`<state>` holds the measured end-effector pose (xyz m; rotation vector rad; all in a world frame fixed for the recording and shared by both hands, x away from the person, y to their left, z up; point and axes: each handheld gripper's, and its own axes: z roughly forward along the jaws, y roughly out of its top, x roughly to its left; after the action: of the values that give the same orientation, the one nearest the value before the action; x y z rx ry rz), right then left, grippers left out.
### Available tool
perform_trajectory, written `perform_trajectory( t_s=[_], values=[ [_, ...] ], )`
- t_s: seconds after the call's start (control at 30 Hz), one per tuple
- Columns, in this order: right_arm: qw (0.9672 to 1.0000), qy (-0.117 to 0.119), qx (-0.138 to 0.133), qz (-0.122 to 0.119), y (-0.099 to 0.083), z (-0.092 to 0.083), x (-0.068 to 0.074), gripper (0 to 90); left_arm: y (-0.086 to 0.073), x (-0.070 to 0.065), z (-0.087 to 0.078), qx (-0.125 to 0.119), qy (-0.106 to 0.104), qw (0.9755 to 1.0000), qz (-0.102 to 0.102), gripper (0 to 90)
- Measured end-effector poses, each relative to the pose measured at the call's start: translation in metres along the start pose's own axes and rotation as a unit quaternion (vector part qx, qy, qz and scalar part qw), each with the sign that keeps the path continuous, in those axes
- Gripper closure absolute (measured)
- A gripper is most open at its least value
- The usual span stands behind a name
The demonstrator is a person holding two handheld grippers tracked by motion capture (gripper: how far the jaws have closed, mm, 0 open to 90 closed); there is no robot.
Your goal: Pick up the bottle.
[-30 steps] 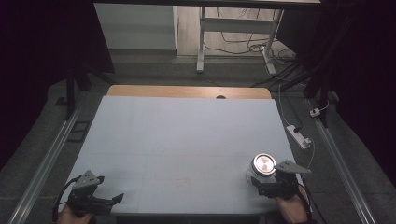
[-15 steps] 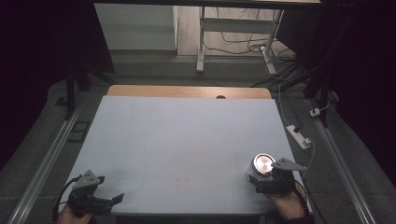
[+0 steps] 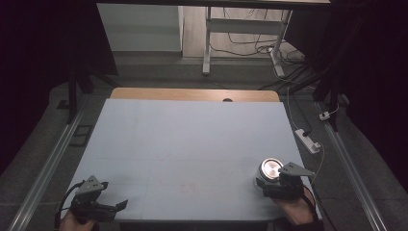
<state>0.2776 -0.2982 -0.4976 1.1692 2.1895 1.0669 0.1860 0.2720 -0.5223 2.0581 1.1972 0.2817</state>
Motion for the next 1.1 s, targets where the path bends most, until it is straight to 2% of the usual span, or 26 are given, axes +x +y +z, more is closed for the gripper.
perform_trajectory(
  t_s=[0.3,0.47,0.9,1.1],
  values=[
    [1.0000,-0.005,0.001,-0.004,0.001,-0.001,0.001,14.3,0.000,0.000,0.001,0.001,0.001,1.0000,0.001,0.0],
    [1.0000,0.001,0.000,0.002,0.002,-0.002,0.001,14.4,0.000,0.000,0.001,0.002,0.001,1.0000,0.001,0.0],
    [0.9998,0.007,-0.017,-0.010,0.011,-0.008,0.008,14.4,0.000,0.001,0.000,0.001,-0.001,1.0000,-0.004,0.0],
    [0.9996,0.014,-0.017,-0.018,0.019,-0.004,0.014,14.4,0.000,0.001,0.000,-0.001,-0.001,1.0000,-0.006,0.0]
  ],
)
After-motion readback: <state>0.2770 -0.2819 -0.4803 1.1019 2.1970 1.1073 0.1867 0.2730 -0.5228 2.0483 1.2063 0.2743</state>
